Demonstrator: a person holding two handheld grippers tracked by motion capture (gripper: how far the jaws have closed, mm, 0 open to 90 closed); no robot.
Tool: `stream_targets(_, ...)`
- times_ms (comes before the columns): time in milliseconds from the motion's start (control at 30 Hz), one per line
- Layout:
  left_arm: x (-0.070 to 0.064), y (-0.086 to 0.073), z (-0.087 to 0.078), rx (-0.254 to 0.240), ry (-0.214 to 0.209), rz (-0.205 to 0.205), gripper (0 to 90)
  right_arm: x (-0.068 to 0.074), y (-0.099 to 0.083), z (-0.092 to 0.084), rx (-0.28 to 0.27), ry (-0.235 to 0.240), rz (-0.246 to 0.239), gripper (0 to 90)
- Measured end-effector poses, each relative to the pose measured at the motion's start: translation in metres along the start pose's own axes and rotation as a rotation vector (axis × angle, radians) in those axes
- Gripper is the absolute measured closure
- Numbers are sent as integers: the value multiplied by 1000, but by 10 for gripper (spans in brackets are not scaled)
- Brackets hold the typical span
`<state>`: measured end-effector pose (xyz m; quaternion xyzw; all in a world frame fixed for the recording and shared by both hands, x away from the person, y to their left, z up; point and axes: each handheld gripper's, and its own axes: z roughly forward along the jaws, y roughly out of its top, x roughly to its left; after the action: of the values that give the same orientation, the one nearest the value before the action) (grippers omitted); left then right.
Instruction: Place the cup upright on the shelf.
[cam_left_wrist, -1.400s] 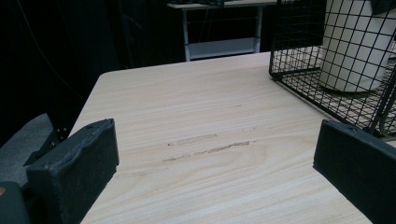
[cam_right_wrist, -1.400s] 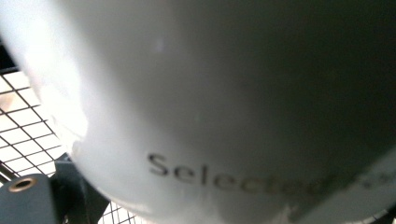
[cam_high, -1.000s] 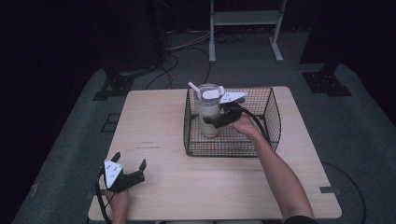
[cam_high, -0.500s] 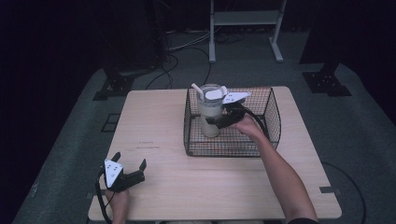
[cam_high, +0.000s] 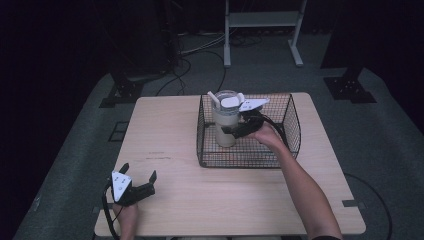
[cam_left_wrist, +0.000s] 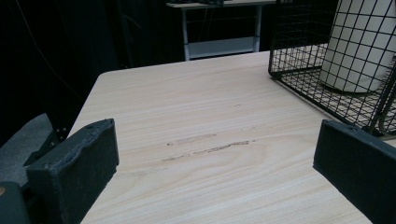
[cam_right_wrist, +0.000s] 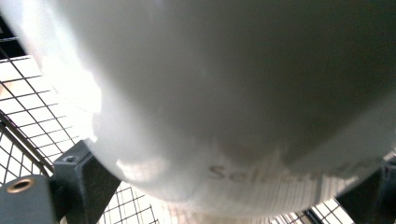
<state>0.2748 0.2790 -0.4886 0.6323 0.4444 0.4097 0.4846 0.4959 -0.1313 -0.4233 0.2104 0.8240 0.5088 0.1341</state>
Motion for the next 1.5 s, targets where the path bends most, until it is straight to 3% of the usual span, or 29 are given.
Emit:
stream_targets(267,0,0,0,-3,-1,-3,0,3,0,-9,18,-24,10,69)
stream_targets(433,0,0,0,-1,-1,-2,0,4,-3,-21,31,-46,39,70)
stream_targets(467,0,0,0,-1,-1,-3,0,3,-2,-26,32,-45,71,71)
stream_targets(600,0,0,0,-1,1,-2,0,3,2,-36,39,-59,85,71)
stream_targets(967,0,0,1,0,3,-3,0,7,10,-59,47,-100,94,71)
stream_targets(1500,-1,0,1,1,8,0,0,15,9,-90,25,-109,99,71)
